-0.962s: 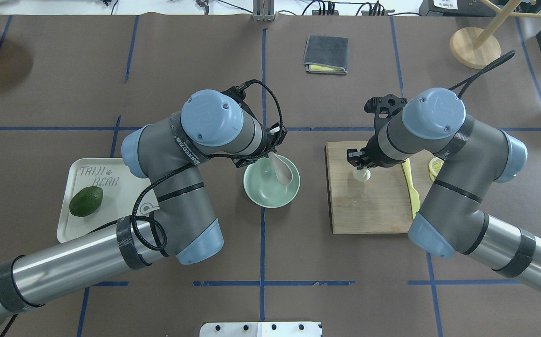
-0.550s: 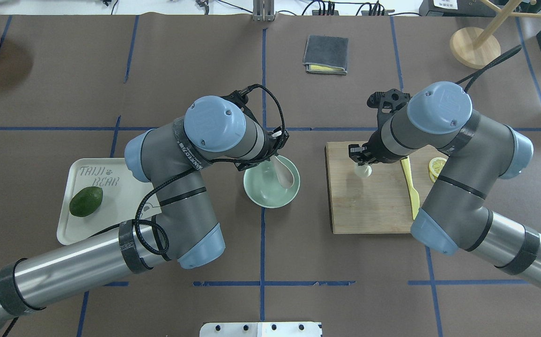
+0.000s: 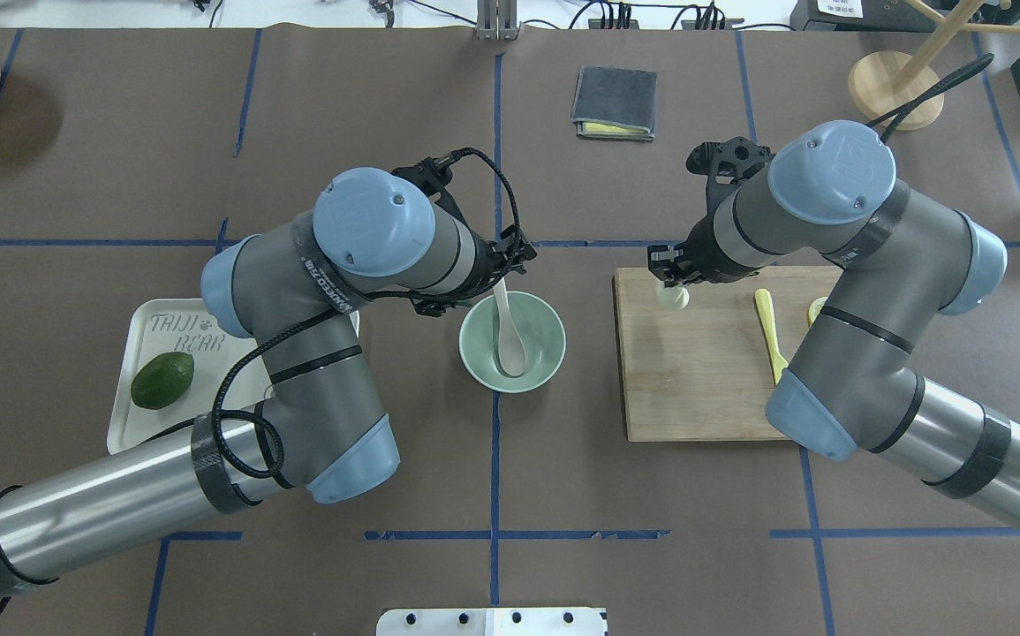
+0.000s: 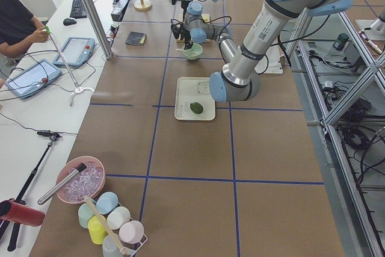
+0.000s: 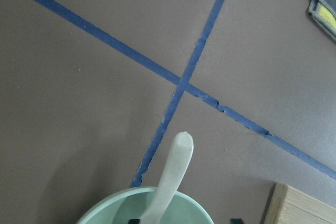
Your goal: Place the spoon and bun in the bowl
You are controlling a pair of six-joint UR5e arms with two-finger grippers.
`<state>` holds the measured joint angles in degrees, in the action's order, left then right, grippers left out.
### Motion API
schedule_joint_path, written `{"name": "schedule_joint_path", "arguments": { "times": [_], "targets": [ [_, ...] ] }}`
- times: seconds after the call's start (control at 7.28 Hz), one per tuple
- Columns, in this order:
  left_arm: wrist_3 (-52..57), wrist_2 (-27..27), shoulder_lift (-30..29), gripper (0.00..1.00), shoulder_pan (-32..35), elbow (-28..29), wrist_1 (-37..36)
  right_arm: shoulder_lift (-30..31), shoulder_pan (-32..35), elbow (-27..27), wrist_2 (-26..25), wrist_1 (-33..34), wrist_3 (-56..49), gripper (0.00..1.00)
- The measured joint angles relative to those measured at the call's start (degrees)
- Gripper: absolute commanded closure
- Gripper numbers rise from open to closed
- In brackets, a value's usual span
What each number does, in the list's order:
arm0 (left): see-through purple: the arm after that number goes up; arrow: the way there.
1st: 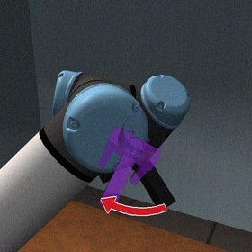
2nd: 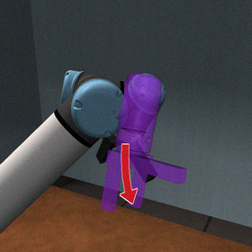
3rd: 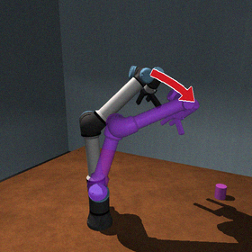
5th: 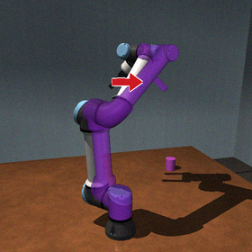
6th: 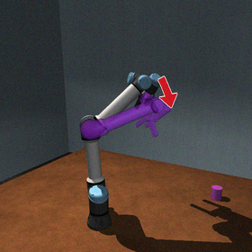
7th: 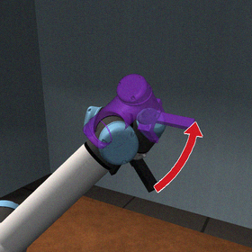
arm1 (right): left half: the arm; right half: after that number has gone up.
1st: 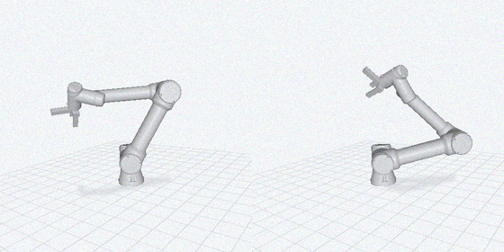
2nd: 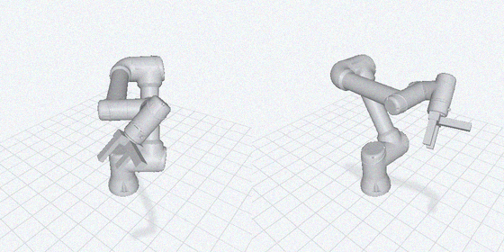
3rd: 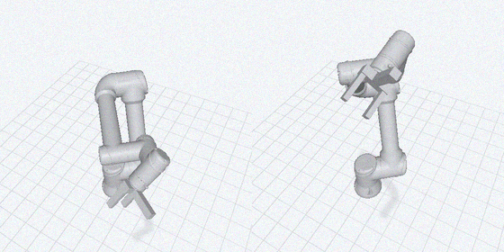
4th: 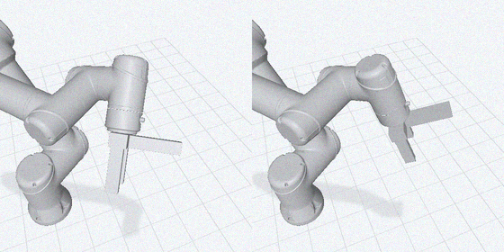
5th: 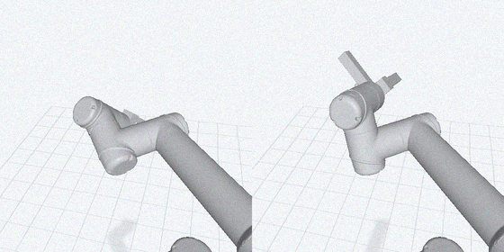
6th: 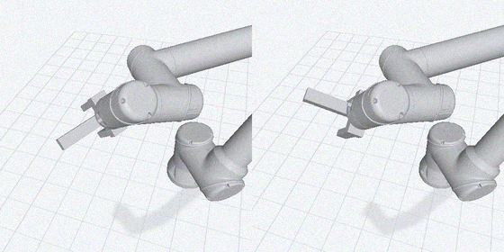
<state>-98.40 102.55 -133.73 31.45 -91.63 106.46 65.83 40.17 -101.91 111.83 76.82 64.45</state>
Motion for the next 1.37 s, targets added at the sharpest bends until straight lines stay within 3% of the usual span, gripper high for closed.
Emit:
{"name": "schedule_joint_path", "arguments": {
  "times": [0.41, 0.82, 0.96, 1.1, 1.24, 1.37],
  "targets": [
    [15.1, 3.74, 4.23, 0.0, 5.61, -11.69, -15.74, -5.59, -0.84, 1.49, -0.18, 0.04, 0.86, 1.0],
    [26.0, 4.04, 9.58, 0.0, 10.96, -16.66, -18.86, -11.58, -5.96, 4.82, -2.67, -0.03, 6.65, 1.0],
    [28.52, 4.08, 10.94, 0.0, 12.12, -17.43, -18.96, -12.64, -8.02, 5.14, -4.29, 0.01, 8.46, 0.9],
    [30.74, 4.11, 12.25, 0.0, 13.11, -18.05, -18.99, -13.27, -9.34, 5.3, -5.34, 0.03, 9.55, 0.17],
    [32.89, 4.13, 13.52, 0.0, 14.36, -18.5, -19.0, -13.87, -10.03, 5.43, -5.83, 0.01, 10.86, 0.0],
    [35.27, 4.14, 14.85, 0.0, 15.53, -18.9, -19.0, -14.57, -10.31, 5.57, -6.01, 0.0, 12.36, 0.0]
  ]
}}
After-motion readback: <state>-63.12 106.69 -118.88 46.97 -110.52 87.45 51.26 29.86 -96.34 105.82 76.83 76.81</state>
